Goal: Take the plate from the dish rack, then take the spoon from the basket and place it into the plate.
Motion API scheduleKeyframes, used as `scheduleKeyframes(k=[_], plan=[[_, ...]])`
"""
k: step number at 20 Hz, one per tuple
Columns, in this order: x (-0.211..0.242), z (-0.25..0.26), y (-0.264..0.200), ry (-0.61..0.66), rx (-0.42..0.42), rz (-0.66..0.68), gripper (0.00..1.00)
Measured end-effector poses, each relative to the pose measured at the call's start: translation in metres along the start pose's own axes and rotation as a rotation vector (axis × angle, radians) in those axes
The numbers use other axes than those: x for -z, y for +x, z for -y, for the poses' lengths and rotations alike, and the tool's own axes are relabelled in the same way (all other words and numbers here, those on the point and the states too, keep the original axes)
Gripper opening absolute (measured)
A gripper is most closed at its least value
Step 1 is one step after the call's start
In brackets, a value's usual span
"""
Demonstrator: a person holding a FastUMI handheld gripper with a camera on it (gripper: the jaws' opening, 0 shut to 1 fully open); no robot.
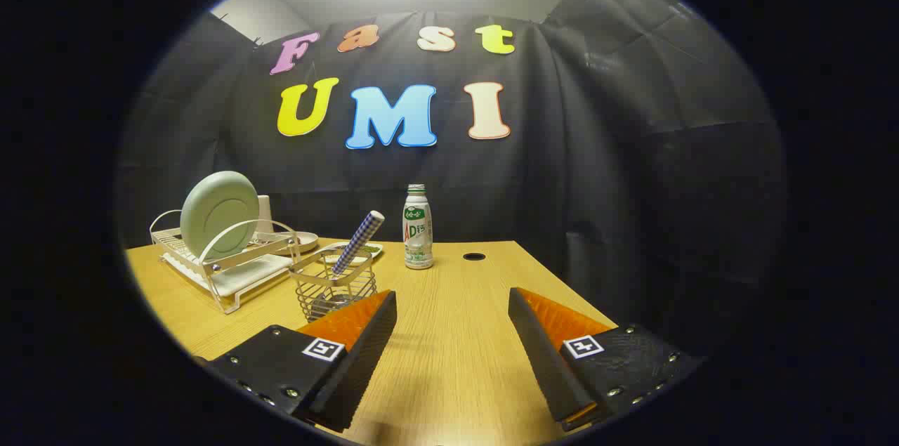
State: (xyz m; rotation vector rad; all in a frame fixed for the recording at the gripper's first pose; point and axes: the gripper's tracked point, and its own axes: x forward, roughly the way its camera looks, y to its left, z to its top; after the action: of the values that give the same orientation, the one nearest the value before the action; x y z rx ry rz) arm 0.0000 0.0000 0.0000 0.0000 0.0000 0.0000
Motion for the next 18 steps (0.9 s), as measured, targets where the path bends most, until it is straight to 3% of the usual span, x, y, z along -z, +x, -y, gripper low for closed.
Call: scheduleKeyframes(k=[5,8,14,18], plan=[[-0.023,0.012,0.058,0.035,0.028,0.048,0.98],[-0.056,0.033,0.062,-0.003,0.096,0.07,0.98],[-0.129,0.064,-0.015,-0.076,0.244,0.066,0.98],[-0.161,0.043,-0.073,-0.07,0.243,0.048,0.98]])
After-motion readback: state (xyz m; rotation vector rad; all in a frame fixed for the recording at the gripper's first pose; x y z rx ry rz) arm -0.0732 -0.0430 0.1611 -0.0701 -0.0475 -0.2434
